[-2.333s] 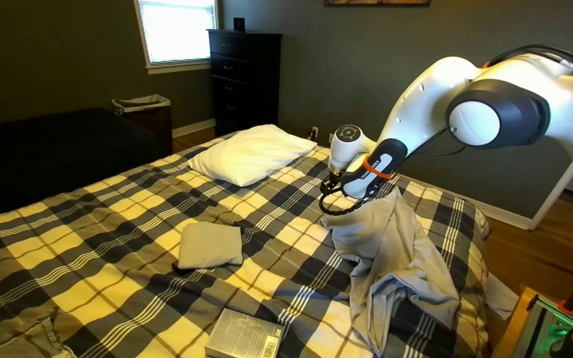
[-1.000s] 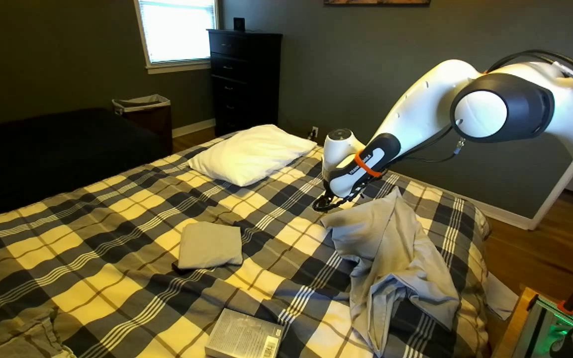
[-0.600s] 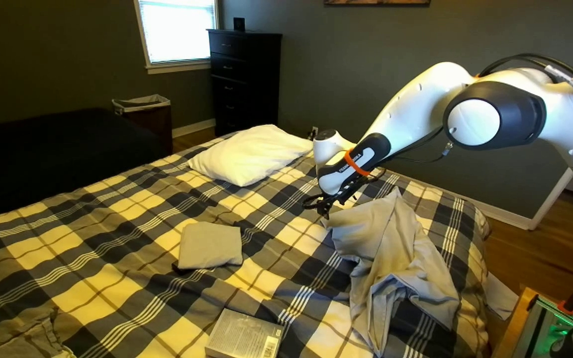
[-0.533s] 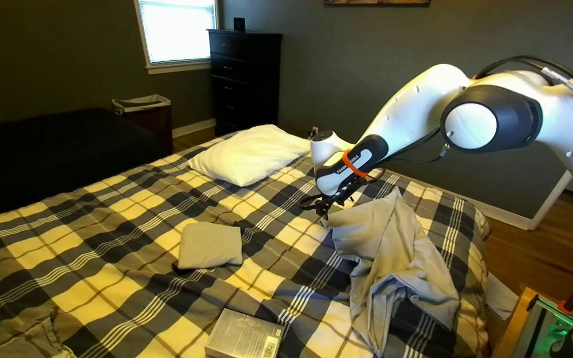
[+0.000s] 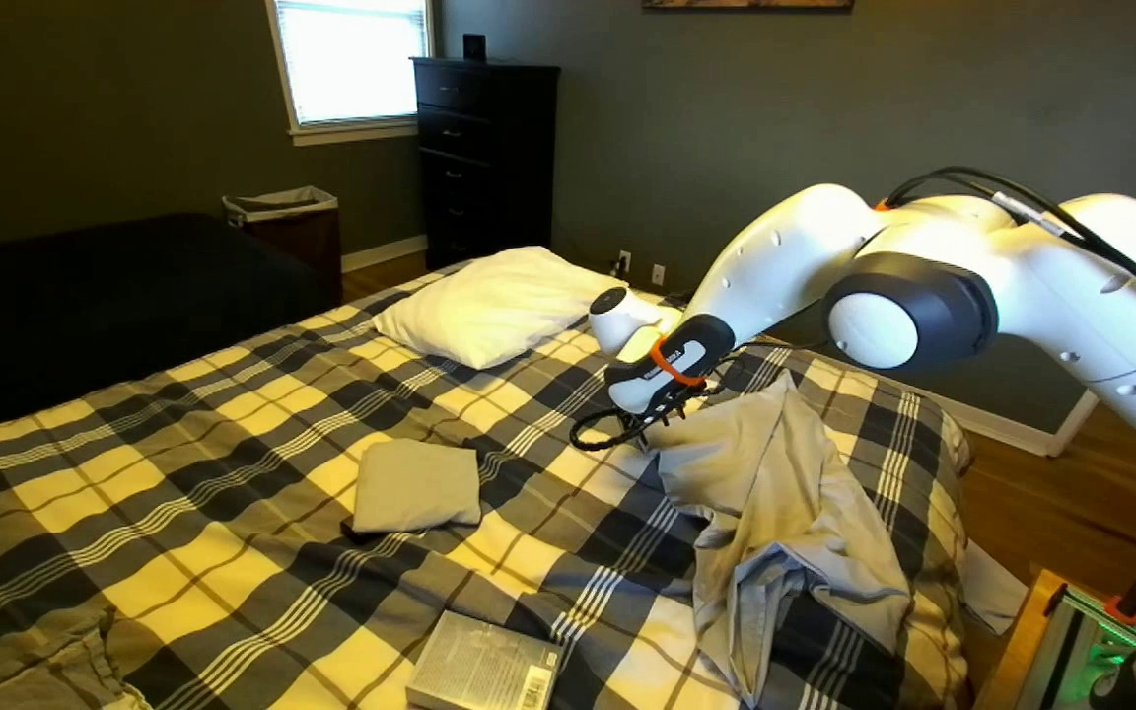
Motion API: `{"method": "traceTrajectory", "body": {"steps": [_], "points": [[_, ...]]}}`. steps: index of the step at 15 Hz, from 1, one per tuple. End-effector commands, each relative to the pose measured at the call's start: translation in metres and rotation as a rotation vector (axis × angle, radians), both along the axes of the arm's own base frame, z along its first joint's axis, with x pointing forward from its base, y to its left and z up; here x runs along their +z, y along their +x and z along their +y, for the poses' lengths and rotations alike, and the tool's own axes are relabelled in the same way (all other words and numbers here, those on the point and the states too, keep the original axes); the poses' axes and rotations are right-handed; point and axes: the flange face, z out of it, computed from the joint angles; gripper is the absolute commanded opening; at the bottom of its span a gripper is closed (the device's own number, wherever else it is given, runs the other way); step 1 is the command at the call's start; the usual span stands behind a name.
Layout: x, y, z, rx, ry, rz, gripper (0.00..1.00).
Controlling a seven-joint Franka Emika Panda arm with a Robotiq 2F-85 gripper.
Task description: Stretch out the brown cloth on the bed
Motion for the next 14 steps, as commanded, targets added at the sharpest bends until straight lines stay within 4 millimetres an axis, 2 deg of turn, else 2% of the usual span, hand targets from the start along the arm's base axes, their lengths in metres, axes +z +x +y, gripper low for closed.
{"method": "traceTrajectory", "body": {"steps": [1, 4, 10, 14], "points": [[-0.021, 0.015, -0.004, -0.037, -0.071, -0.043, 1.00], [-0.023, 0.024, -0.005, -0.043, -0.082, -0.079, 1.00], [-0.008, 0.040, 0.014, -0.001, -0.059, -0.137, 1.00], [-0.019, 0.043, 0.021, 0.000, -0.035, -0.120, 1.00]]}}
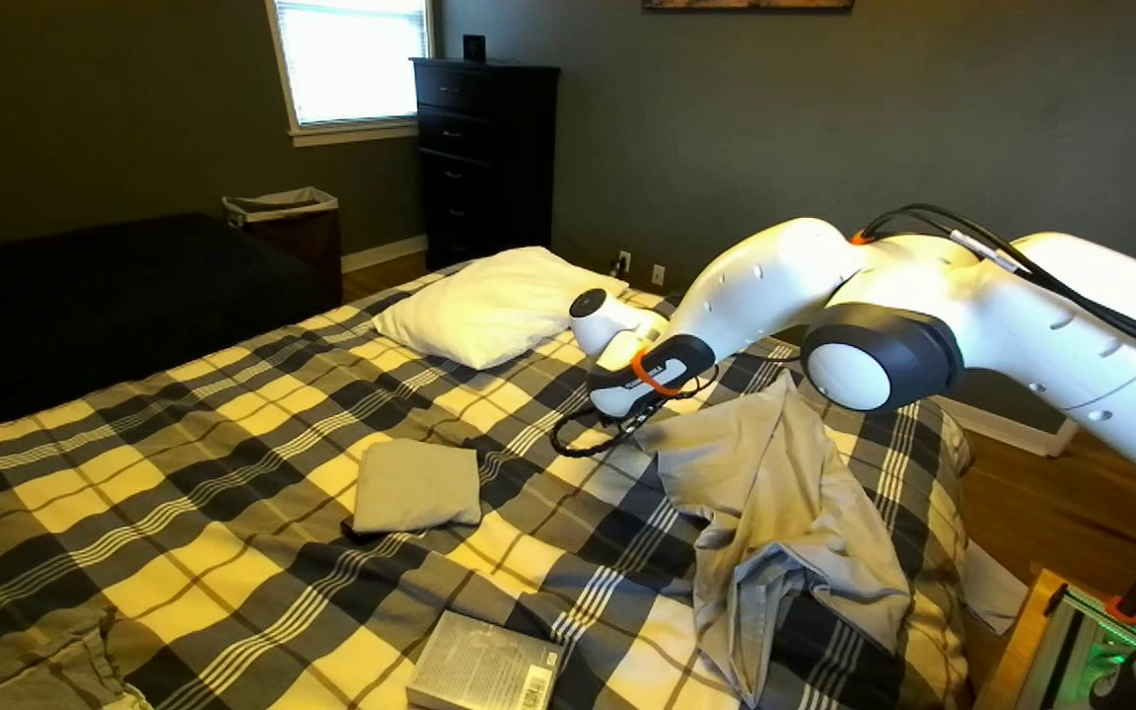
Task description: Stretch out the brown cloth on the bed
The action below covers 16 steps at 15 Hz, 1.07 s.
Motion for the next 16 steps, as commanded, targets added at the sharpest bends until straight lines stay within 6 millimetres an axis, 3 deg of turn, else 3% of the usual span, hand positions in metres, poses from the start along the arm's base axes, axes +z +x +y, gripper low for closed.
{"method": "traceTrajectory", "body": {"steps": [1, 5, 6, 7, 16], "points": [[-0.021, 0.003, 0.004, -0.001, 0.012, 0.005, 1.00], [-0.037, 0.002, 0.005, -0.004, 0.012, 0.016, 1.00], [-0.038, 0.001, 0.004, -0.010, 0.005, 0.018, 0.90], [-0.038, 0.001, 0.003, -0.020, -0.001, 0.020, 0.74], [-0.029, -0.013, -0.005, -0.150, -0.019, 0.083, 0.04]]}}
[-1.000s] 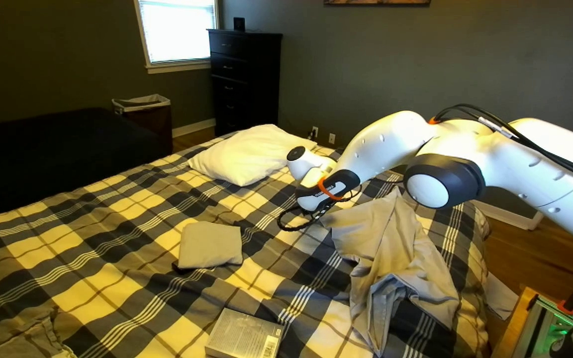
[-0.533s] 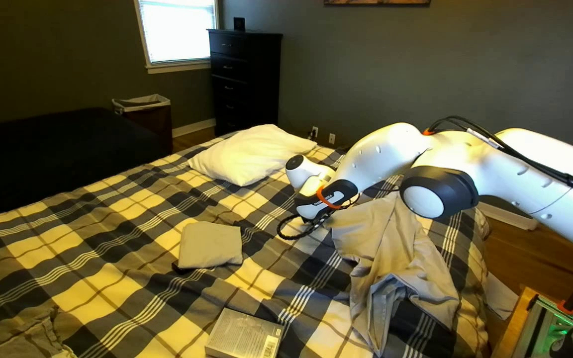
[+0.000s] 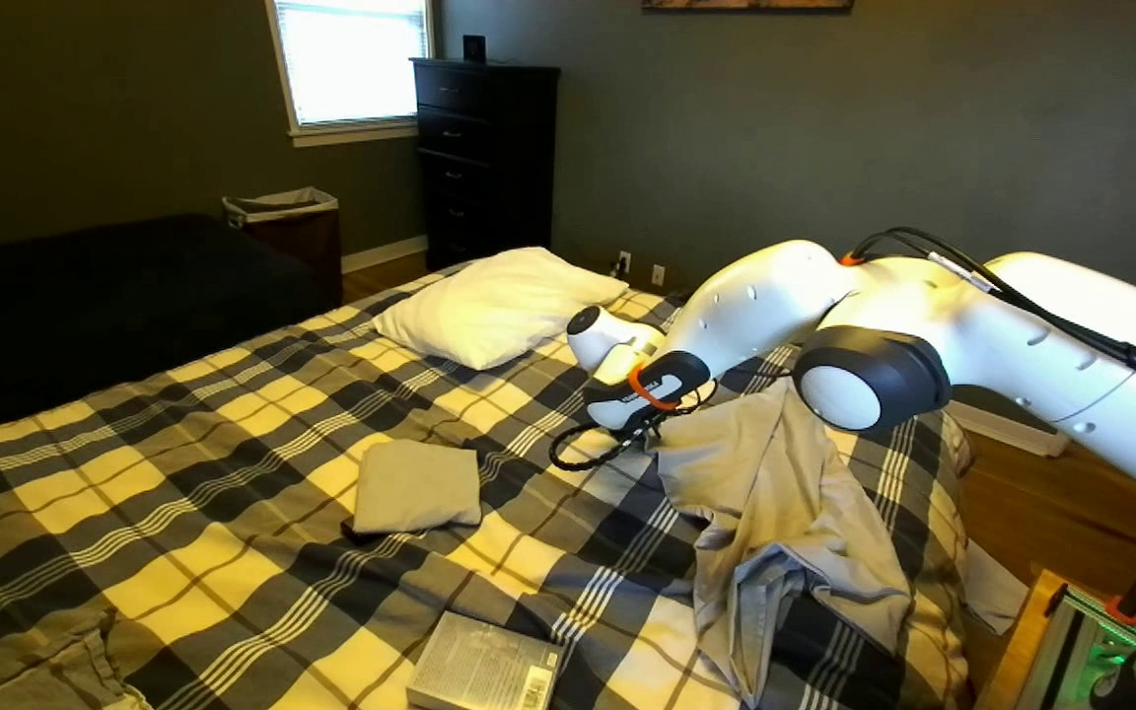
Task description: Stretch out the brown cloth on the bed
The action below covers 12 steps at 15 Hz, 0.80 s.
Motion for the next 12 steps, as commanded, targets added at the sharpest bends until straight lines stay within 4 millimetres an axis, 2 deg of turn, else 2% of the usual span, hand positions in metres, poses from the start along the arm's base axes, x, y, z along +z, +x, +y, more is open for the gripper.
{"method": "traceTrajectory", "body": {"steps": [1, 4, 6, 9, 10, 11, 12], "points": [[0.003, -0.001, 0.000, -0.052, -0.002, -0.009, 0.01], [0.017, 0.009, 0.006, 0.003, -0.013, -0.118, 0.00], [0.046, 0.023, 0.010, 0.095, -0.051, -0.232, 0.00], [0.103, 0.047, 0.017, 0.260, -0.091, -0.354, 0.00], [0.114, 0.053, 0.019, 0.321, -0.085, -0.387, 0.00], [0.093, 0.052, 0.016, 0.244, -0.078, -0.356, 0.02], [0.108, 0.057, 0.018, 0.275, -0.080, -0.380, 0.02]]}}
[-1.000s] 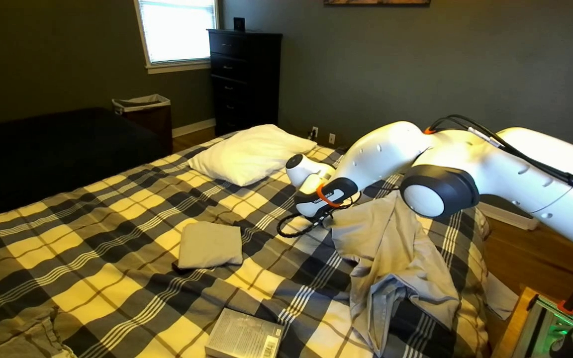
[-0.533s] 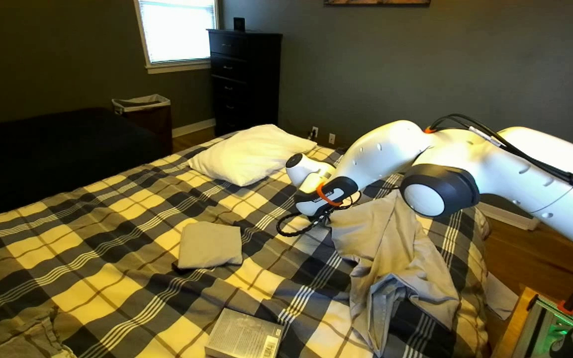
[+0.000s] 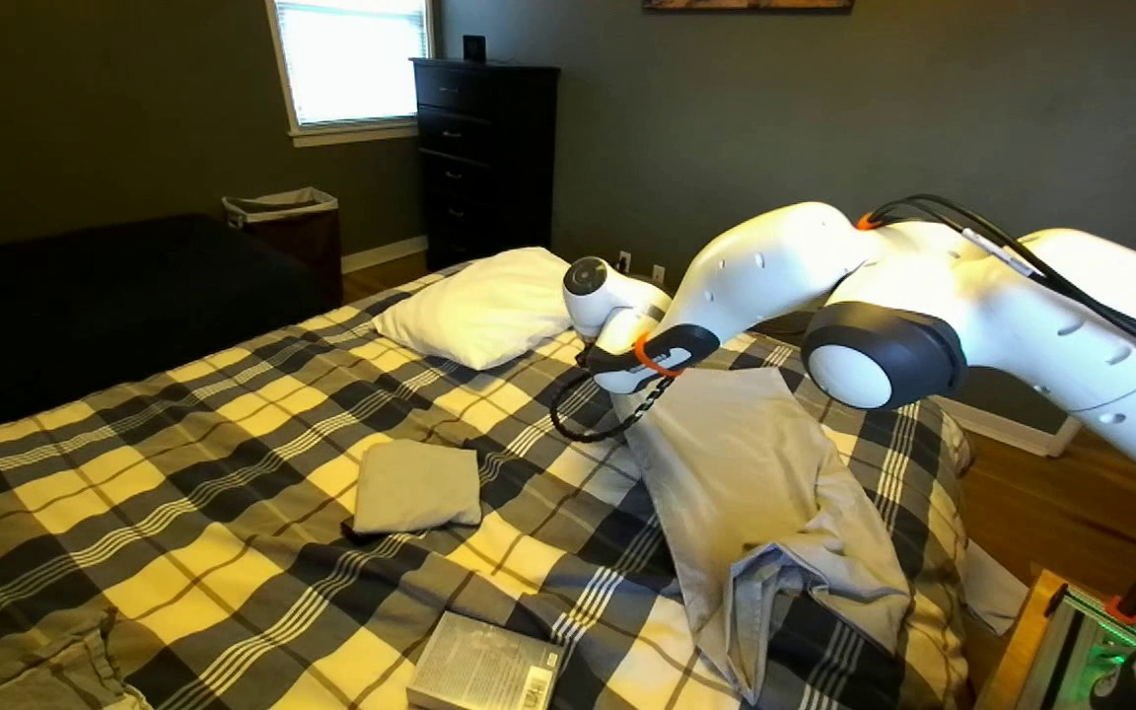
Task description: Stretch out the brown cloth on the bed
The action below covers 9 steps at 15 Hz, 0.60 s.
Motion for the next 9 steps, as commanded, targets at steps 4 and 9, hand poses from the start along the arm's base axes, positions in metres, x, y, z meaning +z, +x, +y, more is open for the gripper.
{"method": "traceTrajectory", "body": {"steps": [4, 9], "points": [[0.010, 0.008, -0.001, -0.009, -0.037, -0.061, 0.00], [0.044, 0.040, -0.005, 0.023, -0.135, -0.271, 0.00]]}}
